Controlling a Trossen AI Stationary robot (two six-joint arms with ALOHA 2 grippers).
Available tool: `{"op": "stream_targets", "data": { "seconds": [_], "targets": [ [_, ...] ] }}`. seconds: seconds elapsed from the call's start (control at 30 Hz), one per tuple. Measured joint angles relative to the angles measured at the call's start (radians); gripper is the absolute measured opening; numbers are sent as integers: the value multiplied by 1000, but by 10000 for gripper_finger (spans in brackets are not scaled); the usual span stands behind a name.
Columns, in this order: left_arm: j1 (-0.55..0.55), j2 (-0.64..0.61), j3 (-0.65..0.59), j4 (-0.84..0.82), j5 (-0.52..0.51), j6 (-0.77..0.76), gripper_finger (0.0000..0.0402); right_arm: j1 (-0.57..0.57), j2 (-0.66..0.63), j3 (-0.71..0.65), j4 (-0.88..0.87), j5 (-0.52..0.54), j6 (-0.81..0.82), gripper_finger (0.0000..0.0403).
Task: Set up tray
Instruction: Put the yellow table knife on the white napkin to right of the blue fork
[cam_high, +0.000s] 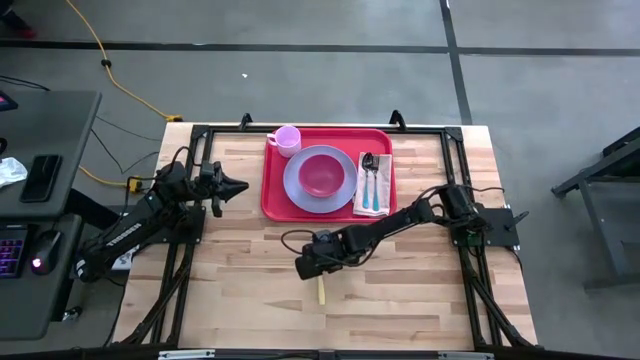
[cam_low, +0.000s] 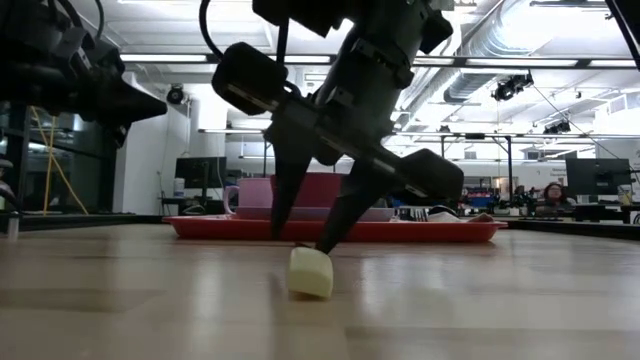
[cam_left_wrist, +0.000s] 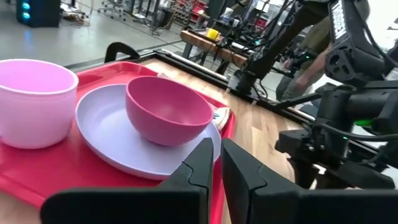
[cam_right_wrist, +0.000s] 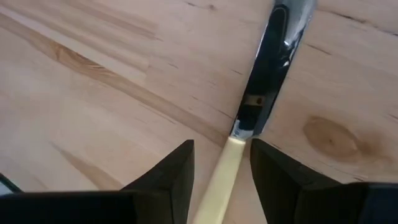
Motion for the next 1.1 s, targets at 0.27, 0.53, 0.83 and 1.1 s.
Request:
{"op": "stream_targets", "data": {
  "seconds": [0.27, 0.53, 0.83, 1.1],
  "targets": [
    [0, 0, 0, -2, -20, 6, 62, -6, 24, 2, -68, 36, 29, 137],
    [0, 0, 0, -1, -23, 15, 62, -4, 50, 1, -78, 76, 32, 112],
    [0, 0, 0, 0, -22, 8, 62, -4, 69, 1, -52, 54, 29, 41],
    [0, 0, 0, -3, -17, 8, 62, -6, 69, 1, -86, 54, 32, 25]
  ]
}}
